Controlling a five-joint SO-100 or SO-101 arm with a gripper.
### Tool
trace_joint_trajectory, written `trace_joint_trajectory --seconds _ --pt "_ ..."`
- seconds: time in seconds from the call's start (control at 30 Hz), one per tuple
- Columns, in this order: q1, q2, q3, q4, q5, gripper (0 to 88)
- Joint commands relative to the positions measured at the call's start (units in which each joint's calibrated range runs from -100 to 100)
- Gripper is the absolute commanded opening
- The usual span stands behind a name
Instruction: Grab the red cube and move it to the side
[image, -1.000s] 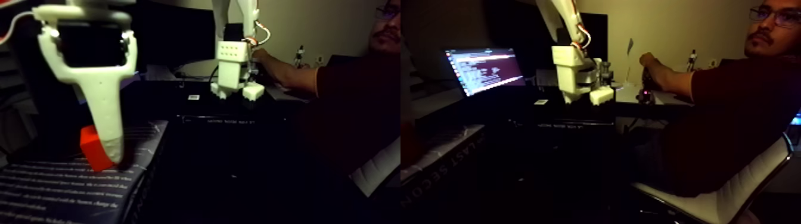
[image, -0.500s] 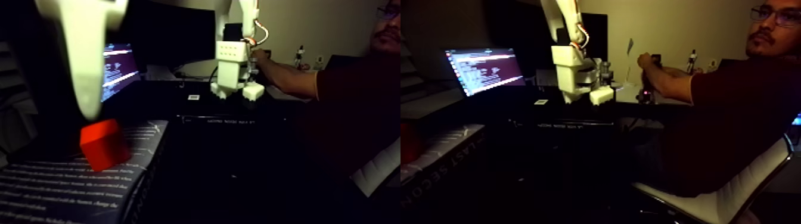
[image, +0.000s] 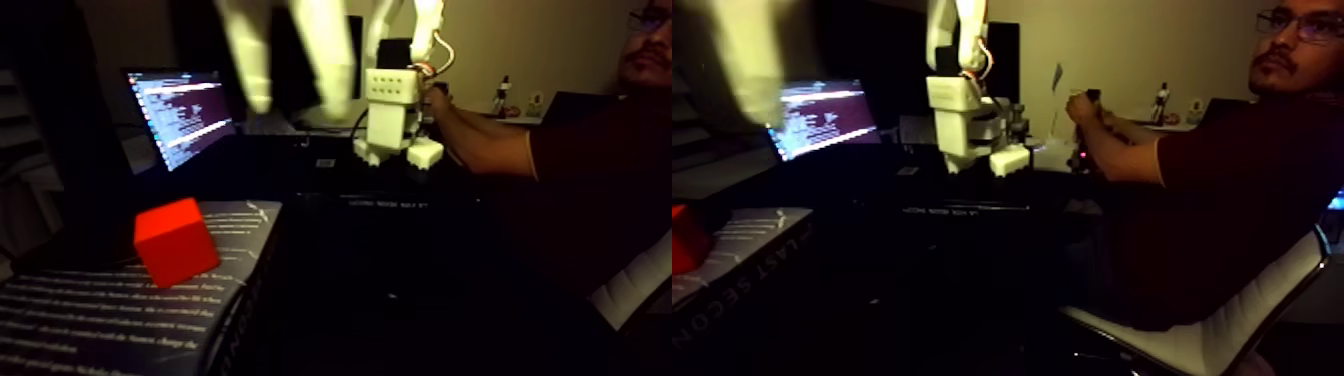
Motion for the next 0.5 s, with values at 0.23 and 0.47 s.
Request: trace_joint_trajectory --seconds 0.23,0.47 --pt "-21.39 -14.65 20.36 -5.93 -22.65 2.3" --pt "-23.8 -28.43 36.77 -22.91 -48.65 0.7"
